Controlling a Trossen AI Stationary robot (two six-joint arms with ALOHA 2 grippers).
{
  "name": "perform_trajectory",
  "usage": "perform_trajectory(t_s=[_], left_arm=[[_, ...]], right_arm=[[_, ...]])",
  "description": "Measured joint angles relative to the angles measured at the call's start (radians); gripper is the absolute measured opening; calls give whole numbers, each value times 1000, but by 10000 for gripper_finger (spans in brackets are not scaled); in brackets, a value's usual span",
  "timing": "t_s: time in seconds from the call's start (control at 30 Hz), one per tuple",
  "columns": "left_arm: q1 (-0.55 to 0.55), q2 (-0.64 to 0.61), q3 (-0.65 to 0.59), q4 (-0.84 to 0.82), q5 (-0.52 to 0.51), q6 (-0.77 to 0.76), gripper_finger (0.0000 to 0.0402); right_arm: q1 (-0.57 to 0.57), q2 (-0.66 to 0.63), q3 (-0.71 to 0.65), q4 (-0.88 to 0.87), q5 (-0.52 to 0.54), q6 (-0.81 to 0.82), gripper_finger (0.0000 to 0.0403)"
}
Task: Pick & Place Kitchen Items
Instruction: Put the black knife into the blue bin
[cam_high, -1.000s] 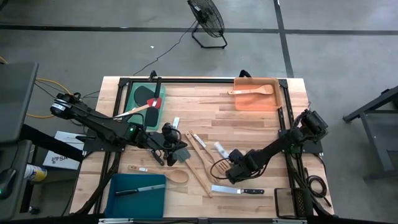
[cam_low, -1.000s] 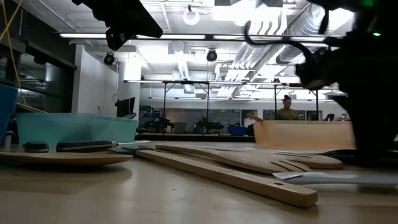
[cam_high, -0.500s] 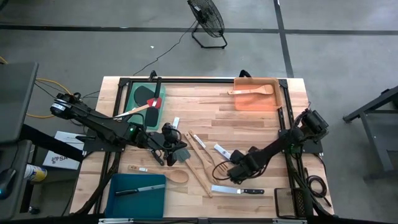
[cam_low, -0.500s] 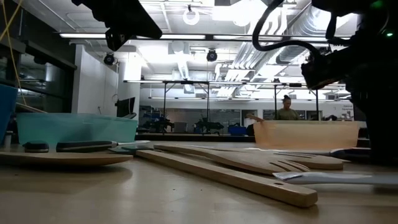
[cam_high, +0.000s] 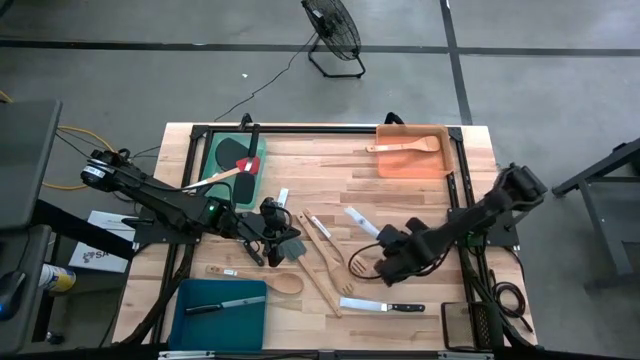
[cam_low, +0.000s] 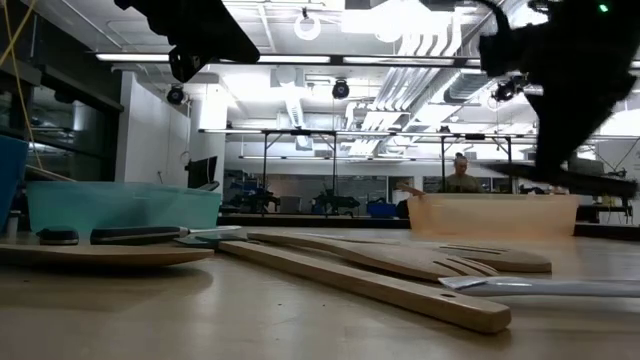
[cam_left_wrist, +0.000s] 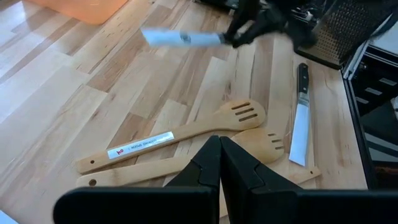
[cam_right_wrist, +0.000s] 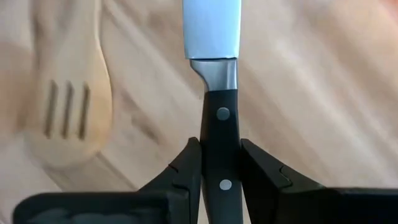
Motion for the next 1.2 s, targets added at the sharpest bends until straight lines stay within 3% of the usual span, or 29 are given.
perform_trajectory(t_s=[0.33, 0.7, 1.2], left_arm=[[0, 0, 0, 7, -3, 8, 1], [0, 0, 0, 11, -14, 28, 1], [0, 1, 0, 20, -14, 79, 1]], right_arm=[[43, -183, 2, 88, 235, -116, 76], [76, -228, 4, 281, 328, -303, 76], [71, -228, 4, 286, 463, -387, 76]])
